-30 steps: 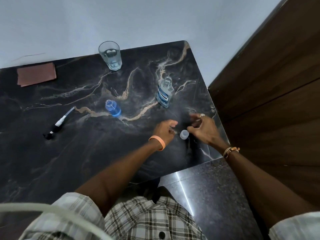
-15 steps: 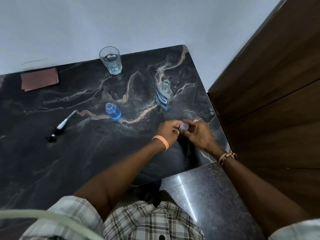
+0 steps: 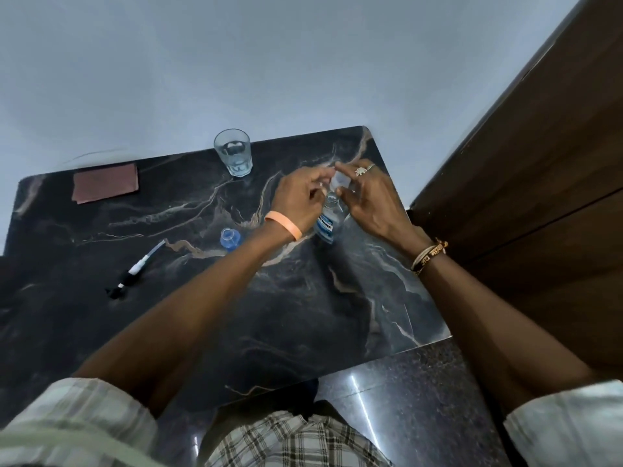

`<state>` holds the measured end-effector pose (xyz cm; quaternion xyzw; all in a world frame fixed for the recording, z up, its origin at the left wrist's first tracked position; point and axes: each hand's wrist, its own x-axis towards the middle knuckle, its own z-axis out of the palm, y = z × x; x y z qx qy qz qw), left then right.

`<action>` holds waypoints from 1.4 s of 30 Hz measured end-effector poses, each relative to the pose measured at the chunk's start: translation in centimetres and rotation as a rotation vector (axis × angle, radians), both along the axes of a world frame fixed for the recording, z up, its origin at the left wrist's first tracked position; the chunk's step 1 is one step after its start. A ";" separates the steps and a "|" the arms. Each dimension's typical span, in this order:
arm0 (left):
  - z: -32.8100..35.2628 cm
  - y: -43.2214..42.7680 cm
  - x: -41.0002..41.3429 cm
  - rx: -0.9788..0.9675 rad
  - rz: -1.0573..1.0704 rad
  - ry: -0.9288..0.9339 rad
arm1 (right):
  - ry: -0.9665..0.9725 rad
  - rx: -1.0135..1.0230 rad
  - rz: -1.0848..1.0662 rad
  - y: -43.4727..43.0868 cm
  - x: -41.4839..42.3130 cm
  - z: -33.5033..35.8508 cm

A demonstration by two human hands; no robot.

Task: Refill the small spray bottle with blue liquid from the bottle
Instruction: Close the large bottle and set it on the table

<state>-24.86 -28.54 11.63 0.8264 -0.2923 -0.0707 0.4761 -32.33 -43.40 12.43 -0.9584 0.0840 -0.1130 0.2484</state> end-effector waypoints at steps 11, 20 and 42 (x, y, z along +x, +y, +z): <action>-4.3 -0.3 -0.6 0.015 -0.023 0.171 | 0.097 0.017 0.084 0.4 0.8 -0.9; -3.6 -1.5 -1.3 0.084 0.115 0.144 | 0.205 -0.191 0.237 1.4 0.9 0.6; -3.9 -2.4 -0.9 0.177 0.218 0.129 | 0.259 -0.330 0.179 1.8 1.8 0.6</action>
